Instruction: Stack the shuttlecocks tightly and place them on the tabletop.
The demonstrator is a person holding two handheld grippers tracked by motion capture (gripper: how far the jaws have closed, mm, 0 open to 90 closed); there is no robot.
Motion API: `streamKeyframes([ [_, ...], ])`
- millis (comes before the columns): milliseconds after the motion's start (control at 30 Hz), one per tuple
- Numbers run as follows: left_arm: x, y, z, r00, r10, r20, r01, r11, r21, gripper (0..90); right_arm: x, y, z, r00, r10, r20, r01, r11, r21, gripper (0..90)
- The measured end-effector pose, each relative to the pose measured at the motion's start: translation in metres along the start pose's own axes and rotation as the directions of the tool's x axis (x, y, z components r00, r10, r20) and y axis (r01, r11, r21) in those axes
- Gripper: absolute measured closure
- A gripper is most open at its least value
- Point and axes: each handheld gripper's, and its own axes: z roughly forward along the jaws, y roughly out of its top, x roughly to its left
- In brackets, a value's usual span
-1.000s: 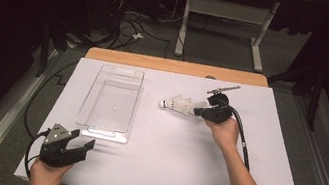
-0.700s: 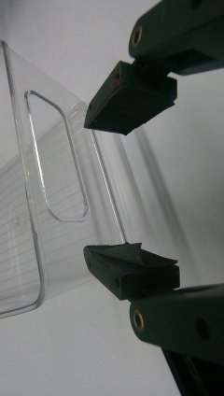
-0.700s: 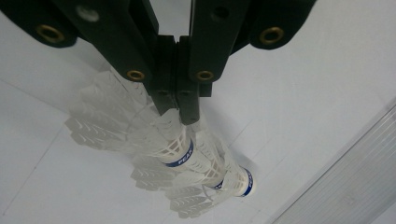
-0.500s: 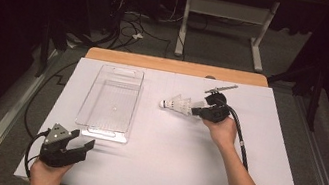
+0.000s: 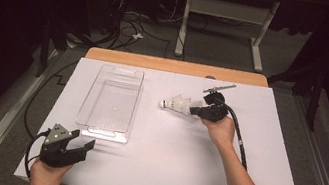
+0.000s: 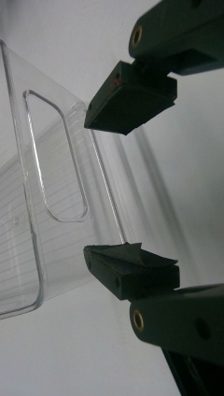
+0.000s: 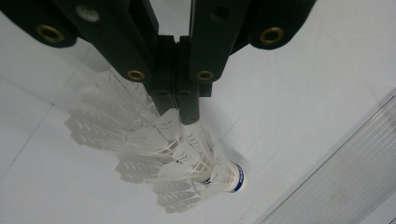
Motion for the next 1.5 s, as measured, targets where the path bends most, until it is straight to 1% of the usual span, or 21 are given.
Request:
streamKeyframes([
  [67, 0.0001, -0.0001, -0.0002, 1.0, -0.001, -0.001, 0.001, 1.0, -0.001, 34.1, 0.0012, 0.0006, 0.001, 1.0, 0.002, -0.007, -0.002, 1.0, 0.0, 90.0],
  [333, -0.0002, -0.0003, -0.0006, 1.0, 0.0, -0.001, 0.0, 1.0, -0.002, 34.0, 0.0057, -0.0001, 0.0031, 0.9996, -0.017, -0.021, 0.018, 1.0, 0.01, 90.0],
  [533, -0.0004, -0.0003, -0.0006, 1.0, 0.0, -0.001, 0.0, 1.0, -0.002, 34.0, 0.008, 0.0004, 0.0044, 0.9993, -0.029, -0.024, 0.029, 1.0, 0.006, 90.0],
  [800, -0.0004, -0.0003, -0.0003, 1.0, 0.001, -0.001, -0.001, 1.0, -0.001, 34.0, 0.0062, -0.0003, 0.0077, 0.9995, -0.02, -0.024, 0.02, 1.0, -0.005, 90.0],
  [933, -0.0006, -0.0004, -0.0005, 1.0, 0.003, -0.002, -0.003, 1.0, -0.001, 34.0, 0.0054, -0.0004, 0.0075, 0.9996, -0.015, -0.025, 0.014, 1.0, -0.024, 89.4],
  [1067, -0.0006, -0.0004, -0.0007, 1.0, 0.004, -0.002, -0.004, 1.0, -0.001, 34.0, 0.0063, -0.0003, 0.008, 0.9996, -0.022, -0.018, 0.021, 1.0, -0.022, 89.5],
  [1300, -0.0008, -0.0004, -0.0006, 1.0, 0.007, -0.001, -0.007, 1.0, 0.001, 34.0, 0.0055, -0.0008, 0.0094, 0.9997, -0.016, -0.021, 0.016, 1.0, -0.026, 89.4],
  [1500, -0.001, -0.0005, -0.0009, 1.0, 0.007, -0.002, -0.007, 1.0, 0.0, 34.1, 0.0066, -0.0011, 0.0101, 0.9997, -0.014, -0.02, 0.013, 0.999, -0.031, 86.1],
])
